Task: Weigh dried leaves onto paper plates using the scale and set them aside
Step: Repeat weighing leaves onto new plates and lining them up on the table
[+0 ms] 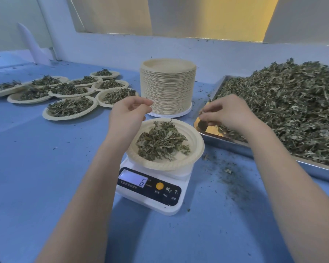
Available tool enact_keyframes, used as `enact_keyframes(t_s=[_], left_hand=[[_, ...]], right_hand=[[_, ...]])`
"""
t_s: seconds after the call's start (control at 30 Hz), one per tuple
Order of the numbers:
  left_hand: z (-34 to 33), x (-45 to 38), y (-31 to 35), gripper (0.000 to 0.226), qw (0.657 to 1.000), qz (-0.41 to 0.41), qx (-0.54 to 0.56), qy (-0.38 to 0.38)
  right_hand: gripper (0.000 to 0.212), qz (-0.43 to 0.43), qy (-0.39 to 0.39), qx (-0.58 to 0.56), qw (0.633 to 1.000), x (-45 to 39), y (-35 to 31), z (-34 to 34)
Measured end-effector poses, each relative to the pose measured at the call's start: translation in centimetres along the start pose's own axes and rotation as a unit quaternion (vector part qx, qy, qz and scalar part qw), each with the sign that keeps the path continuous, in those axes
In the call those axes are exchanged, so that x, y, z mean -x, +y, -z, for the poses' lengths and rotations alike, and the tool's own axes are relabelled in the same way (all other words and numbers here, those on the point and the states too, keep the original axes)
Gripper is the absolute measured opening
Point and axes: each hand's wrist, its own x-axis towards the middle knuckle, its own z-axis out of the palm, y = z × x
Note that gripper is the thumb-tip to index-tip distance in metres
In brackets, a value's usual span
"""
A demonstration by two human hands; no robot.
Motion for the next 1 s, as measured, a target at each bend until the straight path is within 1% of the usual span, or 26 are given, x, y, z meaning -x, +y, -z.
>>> enact_keyframes(t_s=[0.07,0.1,0.2,0.23,0.27,0.37,0.43,0.53,0.63,0.67,0.73,0.77,0.87,1.0], left_hand=[[0.0,0.1,0.0,0.013,1.000,-0.002,-0.001,-0.003],[0.0,0.2,0.0,0.012,1.000,-0.002,-0.001,-0.002],[0.1,0.1,0.0,0.012,1.000,0.000,-0.001,0.002],[0.1,0.1,0.0,0.012,1.000,0.001,-0.002,0.002],[0.1,0.1,0.0,0.012,1.000,0.003,-0.001,0.003],[0.3,0.0,-0.2,0.014,1.000,0.008,0.004,0.006],[0.4,-0.1,-0.2,0.015,1.000,0.011,0.004,0.007],[0.5,-0.1,-0.3,0.015,1.000,0.013,0.003,0.009],[0.7,-0.1,-0.4,0.016,1.000,0.015,0.002,0.008],[0.8,0.0,-0.4,0.017,1.000,0.015,0.003,0.007],[0.8,0.0,-0.4,0.018,1.000,0.016,0.005,0.006],[0.8,0.0,-0.4,0.018,1.000,0.019,0.006,0.005],[0.7,0.1,-0.5,0.017,1.000,0.026,0.005,0.004],[0.6,0.2,-0.6,0.017,1.000,0.025,0.001,0.009]], right_hand=[[0.011,0.031,-0.031,-0.055,0.998,0.9,-1.7,0.2],[0.013,0.050,-0.064,-0.060,0.995,1.2,-2.5,0.3],[0.036,0.079,-0.188,-0.034,0.978,2.1,-3.9,0.7],[0.040,0.079,-0.203,-0.033,0.975,2.2,-4.1,0.8],[0.038,0.083,-0.198,-0.029,0.976,2.3,-4.2,0.8],[0.034,0.089,-0.130,-0.018,0.987,2.0,-4.0,0.6],[0.031,0.087,-0.108,-0.015,0.990,1.7,-3.7,0.5],[0.025,0.090,-0.110,-0.004,0.990,1.7,-3.7,0.4],[0.033,0.090,-0.111,-0.004,0.990,1.9,-3.9,0.3],[0.033,0.089,-0.111,-0.007,0.990,2.1,-3.9,0.2],[0.024,0.086,-0.116,-0.003,0.990,2.3,-4.1,0.2],[0.023,0.085,-0.120,0.002,0.989,2.5,-4.2,0.2],[0.034,0.085,-0.130,0.012,0.988,2.7,-4.3,0.4],[0.032,0.077,-0.141,0.008,0.987,2.6,-4.1,0.6]])
